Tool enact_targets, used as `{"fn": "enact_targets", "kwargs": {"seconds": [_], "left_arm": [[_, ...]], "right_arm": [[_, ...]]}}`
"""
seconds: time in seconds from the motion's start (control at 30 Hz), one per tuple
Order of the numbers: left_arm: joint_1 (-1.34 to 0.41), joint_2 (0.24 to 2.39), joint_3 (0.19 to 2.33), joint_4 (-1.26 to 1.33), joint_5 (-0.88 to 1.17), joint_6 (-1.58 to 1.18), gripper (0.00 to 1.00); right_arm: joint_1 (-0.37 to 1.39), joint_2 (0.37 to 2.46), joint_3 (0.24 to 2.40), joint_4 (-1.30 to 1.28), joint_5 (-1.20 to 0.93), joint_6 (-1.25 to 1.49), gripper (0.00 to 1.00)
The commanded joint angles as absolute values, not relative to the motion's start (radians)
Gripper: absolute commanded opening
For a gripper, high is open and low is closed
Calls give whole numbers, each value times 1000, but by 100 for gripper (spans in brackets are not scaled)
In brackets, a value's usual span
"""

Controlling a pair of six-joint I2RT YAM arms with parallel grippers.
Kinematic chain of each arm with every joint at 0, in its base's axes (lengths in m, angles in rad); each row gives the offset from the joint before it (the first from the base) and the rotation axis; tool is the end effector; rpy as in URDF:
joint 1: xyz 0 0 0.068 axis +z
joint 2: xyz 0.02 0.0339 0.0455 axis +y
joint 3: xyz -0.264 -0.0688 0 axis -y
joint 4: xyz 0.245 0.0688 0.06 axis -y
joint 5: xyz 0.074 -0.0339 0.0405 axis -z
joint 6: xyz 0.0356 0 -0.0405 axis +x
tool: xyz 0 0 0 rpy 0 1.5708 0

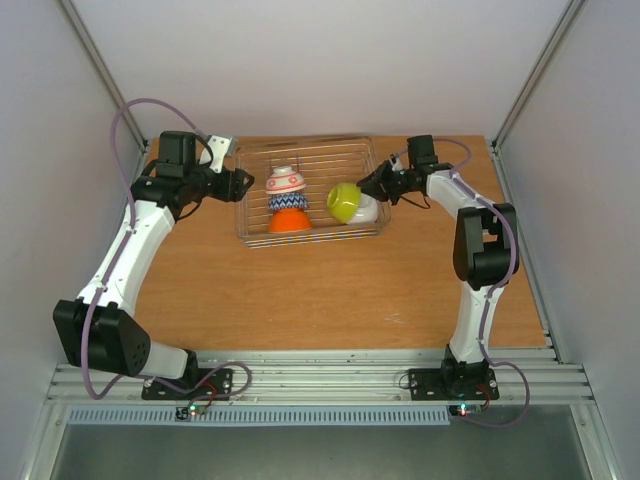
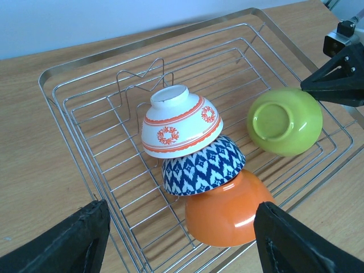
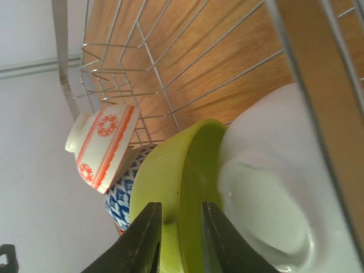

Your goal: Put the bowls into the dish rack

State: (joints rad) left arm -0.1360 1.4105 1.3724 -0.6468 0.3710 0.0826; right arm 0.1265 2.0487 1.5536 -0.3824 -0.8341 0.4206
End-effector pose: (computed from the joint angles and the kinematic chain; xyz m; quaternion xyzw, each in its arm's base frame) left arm 0.3034 -0.0545 0.3569 0.1754 0.8741 -0.1778 0.4167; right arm 0.4412 0.0827 0.2090 -0.0101 0.8708 0.4507 0.1962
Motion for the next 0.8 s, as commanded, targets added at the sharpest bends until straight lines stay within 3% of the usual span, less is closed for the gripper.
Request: {"fn": "enact_targets", "kwargs": {"seconds": [0.0,0.27,0.5,0.57,0.7,0.77], "left_arm": [[-137,1392,1368,-616,387,84,71],[-137,1386,1369,-619,384,84,71],[-137,1388,1368,-617,385,86,71],[-137,1388,1367,-616,385,84,71],[-137,1396,1366,-615,385,86,71],[-137,1402,1367,-614,388,85,71]], "right_arm": [[118,2027,1612,-480,-774,338,26],[117,2099,1813,-642,-705,242,38],[118,2141,1937,-763,-694,160,41],[125,2118,1914,-797,-683,114,39],[166,2021,1808,-864,-523,-54,19],[197,1958,1742,-884,-412,-117,14]]}}
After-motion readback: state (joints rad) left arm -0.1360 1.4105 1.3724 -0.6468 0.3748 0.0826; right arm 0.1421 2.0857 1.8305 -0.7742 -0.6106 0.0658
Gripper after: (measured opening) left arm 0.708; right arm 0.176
